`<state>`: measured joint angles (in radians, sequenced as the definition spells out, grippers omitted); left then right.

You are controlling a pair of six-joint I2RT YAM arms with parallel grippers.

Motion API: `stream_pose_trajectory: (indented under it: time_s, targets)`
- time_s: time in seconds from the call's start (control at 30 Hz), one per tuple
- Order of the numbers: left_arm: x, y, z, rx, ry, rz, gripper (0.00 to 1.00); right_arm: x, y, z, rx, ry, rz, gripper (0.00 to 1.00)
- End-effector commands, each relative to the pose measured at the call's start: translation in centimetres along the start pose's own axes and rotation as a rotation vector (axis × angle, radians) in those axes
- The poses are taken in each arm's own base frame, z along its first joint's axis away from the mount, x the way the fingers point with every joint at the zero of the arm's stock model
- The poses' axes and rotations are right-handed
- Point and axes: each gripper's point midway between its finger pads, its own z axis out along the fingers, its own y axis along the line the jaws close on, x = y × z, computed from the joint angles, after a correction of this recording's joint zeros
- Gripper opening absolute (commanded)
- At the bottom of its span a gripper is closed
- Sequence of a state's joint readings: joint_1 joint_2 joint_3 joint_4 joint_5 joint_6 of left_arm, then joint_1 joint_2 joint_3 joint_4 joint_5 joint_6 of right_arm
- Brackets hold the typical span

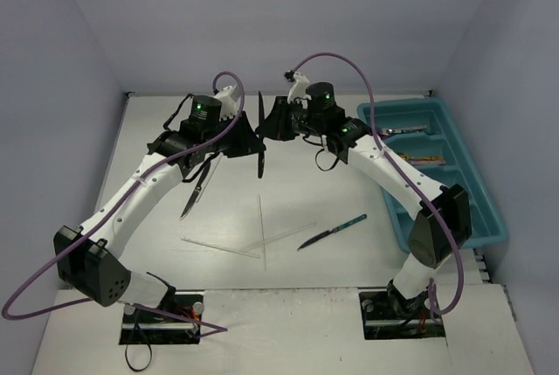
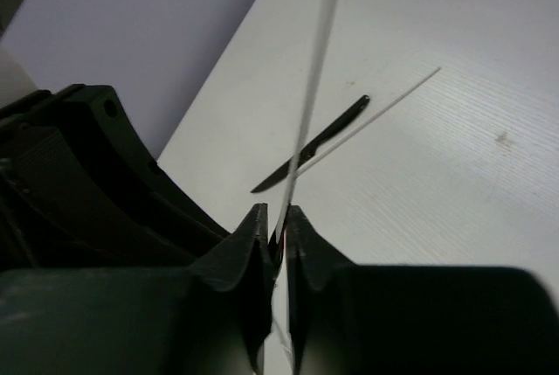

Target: Sort the eating utensils into containers

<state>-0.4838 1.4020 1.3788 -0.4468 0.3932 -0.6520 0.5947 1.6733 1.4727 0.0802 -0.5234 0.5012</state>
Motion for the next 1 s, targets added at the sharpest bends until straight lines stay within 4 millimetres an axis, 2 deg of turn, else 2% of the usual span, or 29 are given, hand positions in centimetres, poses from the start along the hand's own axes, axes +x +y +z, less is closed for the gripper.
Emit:
stream_pose_trajectory:
  time_s: [0.0, 0.03, 0.1, 0.17, 0.27, 0.3, 0.37, 0.47, 0.57, 0.67, 0.73, 0.8, 0.97]
  targets:
    - [-4.1, -4.2, -2.1, 0.122, -0.134, 0.081, 0.18, -2.0, 1.6, -0.6, -0.052, -0.060, -0.089, 0.00]
    - [-4.0, -4.3, -2.2, 0.128, -0.132, 0.085, 0.27, -2.3, 1.8, -0.8, -0.058, -0.066, -0.097, 0.00]
    - [-3.6, -4.0, -2.4, 0.119, -0.115, 0.084, 0.80, -3.2, 2.2, -1.3, -0.073, -0.079, -0.138, 0.00]
    - [-3.2, -3.9, -3.0, 0.113, -0.103, 0.116, 0.88, -4.2, 1.4, -2.2, -0.055, -0.095, -0.174, 0.00]
    - [-2.3, -3.5, -4.1, 0.120, -0.070, 0.165, 0.88, -6.3, -0.5, -4.0, -0.004, -0.121, -0.305, 0.00]
    - [-2.3, -3.2, -5.0, 0.123, -0.077, 0.199, 0.88, -7.4, -2.6, -5.3, 0.052, -0.132, -0.345, 0.00]
    - [-2.3, -2.4, -6.1, 0.120, -0.087, 0.238, 0.88, -8.2, -5.9, -7.3, 0.131, -0.109, -0.482, 0.00]
    - [-2.7, 0.5, -7.4, 0.101, -0.085, 0.253, 0.88, -10.1, -10.7, -11.7, 0.267, -0.063, -0.713, 0.00]
    - [-2.5, 3.0, -6.9, 0.085, -0.038, 0.201, 0.88, -11.0, -13.8, -15.6, 0.366, 0.009, -0.975, 0.00]
    - [-1.4, 5.0, -5.7, 0.059, 0.034, 0.185, 0.88, -10.3, -16.1, -19.5, 0.413, 0.185, -1.369, 0.00]
    - [-0.9, 5.8, -5.1, 0.049, 0.059, 0.181, 0.88, -7.9, -18.8, -21.5, 0.416, 0.342, -1.442, 0.00]
    - [-0.4, 6.3, -4.5, 0.045, 0.082, 0.185, 0.88, -6.7, -21.1, -23.6, 0.412, 0.480, -1.572, 0.00]
    - [0.4, 7.1, -3.7, 0.037, 0.113, 0.222, 0.88, -4.4, -25.5, -27.6, 0.386, 0.688, -1.580, 0.00]
